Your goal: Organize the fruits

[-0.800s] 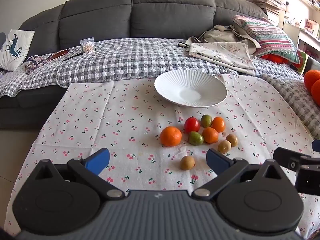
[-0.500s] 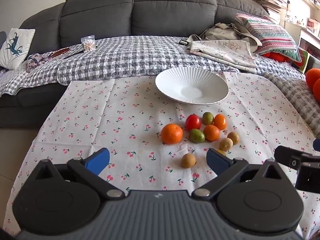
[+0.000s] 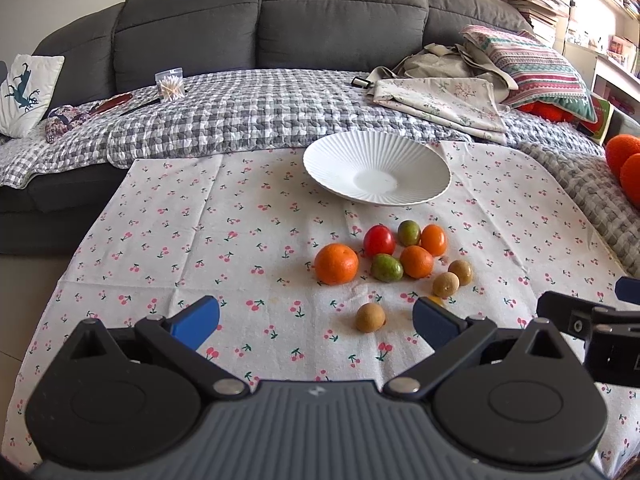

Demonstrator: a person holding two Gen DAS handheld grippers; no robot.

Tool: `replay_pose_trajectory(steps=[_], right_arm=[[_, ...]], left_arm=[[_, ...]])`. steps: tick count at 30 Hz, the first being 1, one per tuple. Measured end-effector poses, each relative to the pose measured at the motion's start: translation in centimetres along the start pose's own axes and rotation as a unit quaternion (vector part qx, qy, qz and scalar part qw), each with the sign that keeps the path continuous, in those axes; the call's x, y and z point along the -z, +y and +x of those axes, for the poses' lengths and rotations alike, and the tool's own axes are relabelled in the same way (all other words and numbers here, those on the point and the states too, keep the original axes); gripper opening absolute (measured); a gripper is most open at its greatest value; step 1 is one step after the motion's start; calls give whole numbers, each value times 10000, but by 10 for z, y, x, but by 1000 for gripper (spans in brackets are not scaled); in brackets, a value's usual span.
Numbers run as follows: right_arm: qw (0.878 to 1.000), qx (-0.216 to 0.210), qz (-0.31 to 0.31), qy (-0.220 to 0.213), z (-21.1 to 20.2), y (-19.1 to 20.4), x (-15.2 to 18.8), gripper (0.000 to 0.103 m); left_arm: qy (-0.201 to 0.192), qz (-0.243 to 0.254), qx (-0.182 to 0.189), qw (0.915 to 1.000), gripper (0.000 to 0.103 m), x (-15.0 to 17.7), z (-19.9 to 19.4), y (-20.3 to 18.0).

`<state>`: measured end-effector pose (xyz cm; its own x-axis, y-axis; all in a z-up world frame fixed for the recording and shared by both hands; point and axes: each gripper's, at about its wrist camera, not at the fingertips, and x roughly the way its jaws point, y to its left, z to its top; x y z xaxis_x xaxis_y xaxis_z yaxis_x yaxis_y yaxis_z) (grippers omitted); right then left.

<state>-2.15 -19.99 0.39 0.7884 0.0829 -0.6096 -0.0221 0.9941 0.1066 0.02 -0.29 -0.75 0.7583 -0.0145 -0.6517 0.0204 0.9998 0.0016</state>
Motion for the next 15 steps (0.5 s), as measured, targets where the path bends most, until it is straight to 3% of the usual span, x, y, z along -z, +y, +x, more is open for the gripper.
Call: replay_pose_trajectory(steps=[10,15], right_arm=[[9999,32,-75,60,-1,0,-2,103],[9999,77,-118,36,-1,0,-1,103]], left_arm=[[-57,79,-12,10000,102,1,1,-3],[184,56,13,9998,102,1,3,-2]])
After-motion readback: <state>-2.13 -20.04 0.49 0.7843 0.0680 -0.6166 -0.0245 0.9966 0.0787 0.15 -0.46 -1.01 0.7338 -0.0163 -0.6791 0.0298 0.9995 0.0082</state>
